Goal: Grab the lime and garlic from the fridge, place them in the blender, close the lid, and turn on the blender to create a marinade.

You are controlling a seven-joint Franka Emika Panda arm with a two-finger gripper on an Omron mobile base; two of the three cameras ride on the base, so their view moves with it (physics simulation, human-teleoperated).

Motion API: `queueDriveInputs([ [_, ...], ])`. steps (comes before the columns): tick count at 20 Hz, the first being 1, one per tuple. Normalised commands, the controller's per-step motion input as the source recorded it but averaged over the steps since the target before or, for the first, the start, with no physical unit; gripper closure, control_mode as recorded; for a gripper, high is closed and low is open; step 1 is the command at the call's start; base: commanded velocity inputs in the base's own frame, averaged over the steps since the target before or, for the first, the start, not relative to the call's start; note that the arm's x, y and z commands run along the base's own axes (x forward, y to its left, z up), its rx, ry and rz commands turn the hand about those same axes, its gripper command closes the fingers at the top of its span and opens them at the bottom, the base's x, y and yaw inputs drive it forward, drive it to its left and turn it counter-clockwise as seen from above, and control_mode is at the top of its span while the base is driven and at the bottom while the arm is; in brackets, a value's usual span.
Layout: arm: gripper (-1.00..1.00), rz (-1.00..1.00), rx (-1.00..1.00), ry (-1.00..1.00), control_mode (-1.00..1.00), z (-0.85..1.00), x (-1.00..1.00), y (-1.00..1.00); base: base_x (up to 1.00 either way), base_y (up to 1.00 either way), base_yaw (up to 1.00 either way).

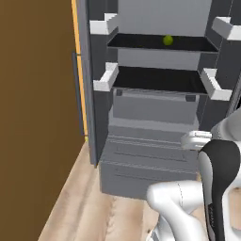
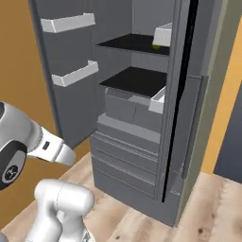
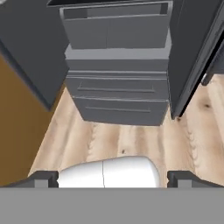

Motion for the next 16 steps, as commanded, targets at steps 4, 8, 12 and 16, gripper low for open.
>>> queueDriveInputs([
  [4, -1.00, 0.00, 0.00, 0.00, 1.00, 0.00, 0.00, 0.00, 0.73, 0.33, -0.39],
  [8, -1.00, 0.00, 0.00, 0.00, 1.00, 0.00, 0.00, 0.00, 0.61, 0.30, -0.41],
  [12, -1.00, 0.00, 0.00, 0.00, 1.00, 0.00, 0.00, 0.00, 0.64, 0.18, -0.35],
  [16, -1.00, 0.00, 0.00, 0.00, 1.00, 0.00, 0.00, 0.00, 0.84, 0.07, -0.23],
])
